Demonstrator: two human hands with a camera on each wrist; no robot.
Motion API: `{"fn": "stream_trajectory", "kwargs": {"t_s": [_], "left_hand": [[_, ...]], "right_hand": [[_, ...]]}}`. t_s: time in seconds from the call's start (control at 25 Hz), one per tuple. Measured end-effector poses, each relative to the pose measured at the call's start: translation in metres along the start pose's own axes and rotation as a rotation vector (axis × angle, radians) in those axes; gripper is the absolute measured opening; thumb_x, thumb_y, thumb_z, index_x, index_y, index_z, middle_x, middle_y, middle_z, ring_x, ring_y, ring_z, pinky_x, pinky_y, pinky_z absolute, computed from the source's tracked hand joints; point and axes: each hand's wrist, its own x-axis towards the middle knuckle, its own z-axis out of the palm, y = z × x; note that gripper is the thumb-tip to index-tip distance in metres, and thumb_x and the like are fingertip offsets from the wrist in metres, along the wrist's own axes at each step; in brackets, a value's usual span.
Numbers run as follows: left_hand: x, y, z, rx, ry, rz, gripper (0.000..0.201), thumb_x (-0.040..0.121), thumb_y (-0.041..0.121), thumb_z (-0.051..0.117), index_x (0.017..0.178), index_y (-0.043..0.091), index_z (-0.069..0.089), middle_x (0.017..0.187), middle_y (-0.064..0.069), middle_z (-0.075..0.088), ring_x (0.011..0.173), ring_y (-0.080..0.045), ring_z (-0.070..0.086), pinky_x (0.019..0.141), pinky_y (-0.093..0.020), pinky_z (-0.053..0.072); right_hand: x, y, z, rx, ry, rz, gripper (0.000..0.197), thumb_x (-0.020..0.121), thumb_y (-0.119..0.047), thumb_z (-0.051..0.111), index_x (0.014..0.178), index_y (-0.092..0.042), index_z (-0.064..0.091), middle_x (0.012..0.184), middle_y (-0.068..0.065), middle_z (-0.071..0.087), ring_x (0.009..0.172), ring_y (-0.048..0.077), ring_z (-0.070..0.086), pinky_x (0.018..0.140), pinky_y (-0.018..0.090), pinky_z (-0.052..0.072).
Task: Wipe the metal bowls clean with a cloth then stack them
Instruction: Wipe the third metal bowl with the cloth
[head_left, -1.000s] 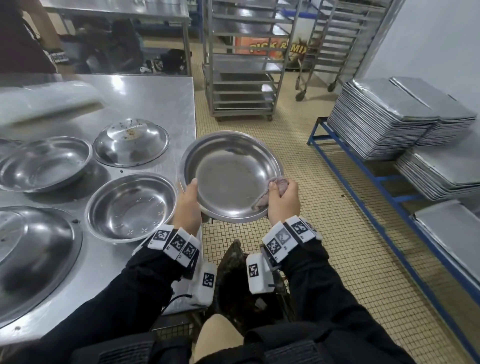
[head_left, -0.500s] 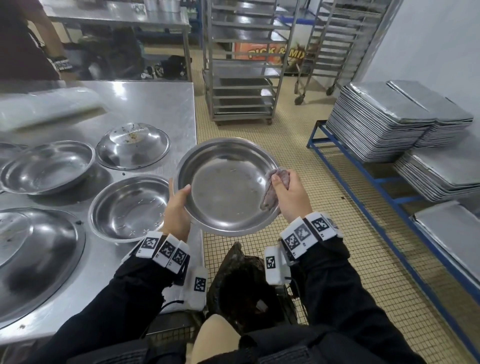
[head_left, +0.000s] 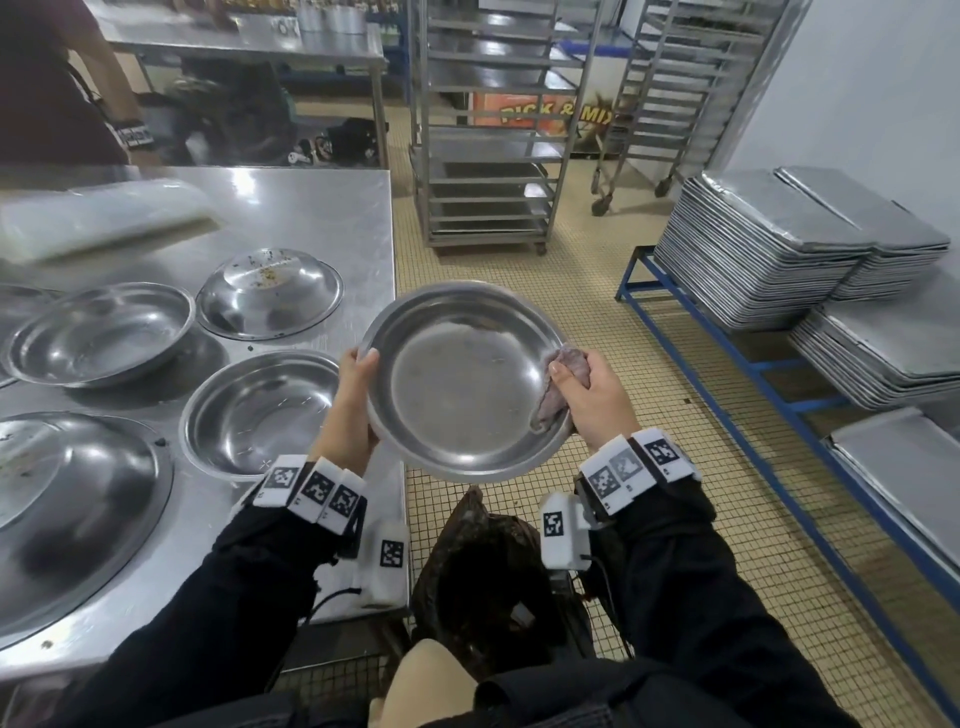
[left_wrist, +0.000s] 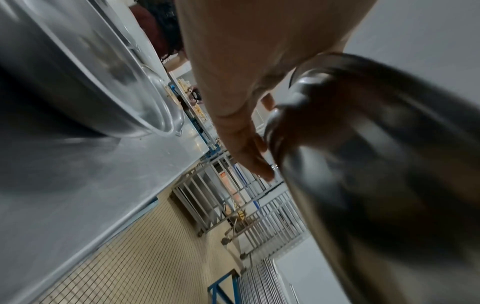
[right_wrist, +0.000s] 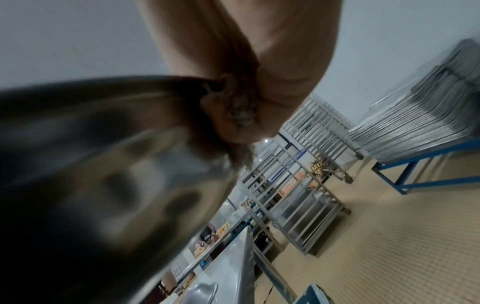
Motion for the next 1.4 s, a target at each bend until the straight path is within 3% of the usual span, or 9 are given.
{"fn": "stream_trajectory", "kwargs": {"t_s": [0.12, 0.32, 0.48, 0.64, 0.8, 0.92, 1.08, 1.28, 1.4], "left_hand": [[0.006, 0.004, 0.002, -0.034, 0.082, -0.001, 0.038, 0.096, 0.033, 0.045, 0.127, 0.012, 0.054, 0.108, -0.012, 0.067, 0.100, -0.030, 0.065, 0.084, -0.043, 0.051], [0.003, -0.005, 0.024, 0.047, 0.127, 0.017, 0.048, 0.090, 0.040, 0.042, 0.133, 0.016, 0.045, 0.127, -0.011, 0.058, 0.102, -0.029, 0.063, 0.091, -0.047, 0.053], [0.006, -0.017, 0.032, 0.239, 0.029, -0.073, 0.091, 0.072, 0.050, 0.046, 0.148, 0.035, -0.003, 0.150, -0.014, 0.033, 0.119, -0.025, 0.056, 0.101, -0.047, 0.047], [0.006, -0.007, 0.025, 0.191, -0.048, -0.026, 0.082, 0.079, 0.045, 0.060, 0.145, 0.022, 0.016, 0.128, -0.010, 0.055, 0.101, -0.023, 0.067, 0.087, -0.041, 0.055], [0.008, 0.028, 0.009, -0.021, -0.172, 0.040, 0.048, 0.092, 0.041, 0.042, 0.127, 0.011, 0.054, 0.118, -0.012, 0.065, 0.106, -0.030, 0.064, 0.087, -0.045, 0.055], [0.006, 0.034, 0.009, -0.077, -0.073, 0.017, 0.038, 0.099, 0.035, 0.035, 0.110, 0.015, 0.066, 0.102, -0.006, 0.073, 0.099, -0.024, 0.066, 0.083, -0.041, 0.051], [0.004, 0.021, 0.026, 0.074, 0.026, -0.046, 0.033, 0.101, 0.033, 0.035, 0.111, 0.013, 0.059, 0.103, -0.011, 0.072, 0.087, -0.018, 0.071, 0.082, -0.040, 0.055], [0.007, -0.004, 0.038, 0.377, -0.248, -0.176, 0.047, 0.100, 0.037, 0.039, 0.133, 0.003, 0.044, 0.123, -0.014, 0.061, 0.098, -0.018, 0.067, 0.078, -0.023, 0.056], [0.007, 0.002, 0.030, 0.267, -0.234, -0.082, 0.067, 0.093, 0.039, 0.054, 0.146, 0.019, 0.019, 0.130, -0.008, 0.054, 0.109, -0.023, 0.063, 0.092, -0.041, 0.054]], "right_hand": [[-0.003, -0.006, -0.003, 0.017, -0.053, -0.018, 0.017, 0.095, -0.034, 0.050, 0.107, -0.023, 0.053, 0.098, 0.001, 0.065, 0.087, 0.015, 0.066, 0.076, 0.033, 0.056], [-0.014, -0.009, 0.026, 0.129, 0.137, -0.018, 0.027, 0.098, -0.034, 0.043, 0.118, -0.015, 0.042, 0.098, -0.003, 0.059, 0.085, 0.007, 0.061, 0.065, 0.016, 0.050], [-0.015, -0.010, 0.052, 0.263, 0.272, 0.041, 0.030, 0.097, -0.028, 0.049, 0.120, -0.012, 0.040, 0.092, -0.004, 0.057, 0.074, 0.003, 0.060, 0.052, 0.012, 0.047], [-0.007, -0.011, 0.039, 0.208, 0.253, 0.060, 0.025, 0.096, -0.025, 0.051, 0.115, -0.011, 0.044, 0.092, -0.002, 0.058, 0.079, 0.010, 0.063, 0.059, 0.017, 0.050], [0.002, -0.015, 0.009, 0.056, 0.063, -0.021, 0.021, 0.095, -0.029, 0.052, 0.111, -0.016, 0.053, 0.096, -0.001, 0.063, 0.084, 0.010, 0.065, 0.074, 0.026, 0.056], [0.001, -0.020, 0.007, 0.062, 0.024, -0.050, 0.021, 0.095, -0.033, 0.050, 0.107, -0.016, 0.054, 0.095, 0.001, 0.064, 0.086, 0.013, 0.065, 0.077, 0.029, 0.055], [-0.001, -0.021, 0.030, 0.111, 0.192, -0.060, 0.020, 0.098, -0.032, 0.045, 0.108, -0.016, 0.046, 0.091, -0.003, 0.060, 0.082, 0.010, 0.062, 0.071, 0.023, 0.052], [-0.003, -0.008, 0.051, 0.227, 0.328, 0.040, 0.028, 0.096, -0.026, 0.049, 0.118, -0.010, 0.043, 0.099, 0.004, 0.061, 0.073, 0.006, 0.060, 0.047, 0.007, 0.043], [0.002, -0.002, 0.037, 0.219, 0.304, 0.036, 0.026, 0.096, -0.024, 0.051, 0.116, -0.010, 0.046, 0.098, 0.002, 0.061, 0.078, 0.008, 0.062, 0.055, 0.012, 0.047]]}}
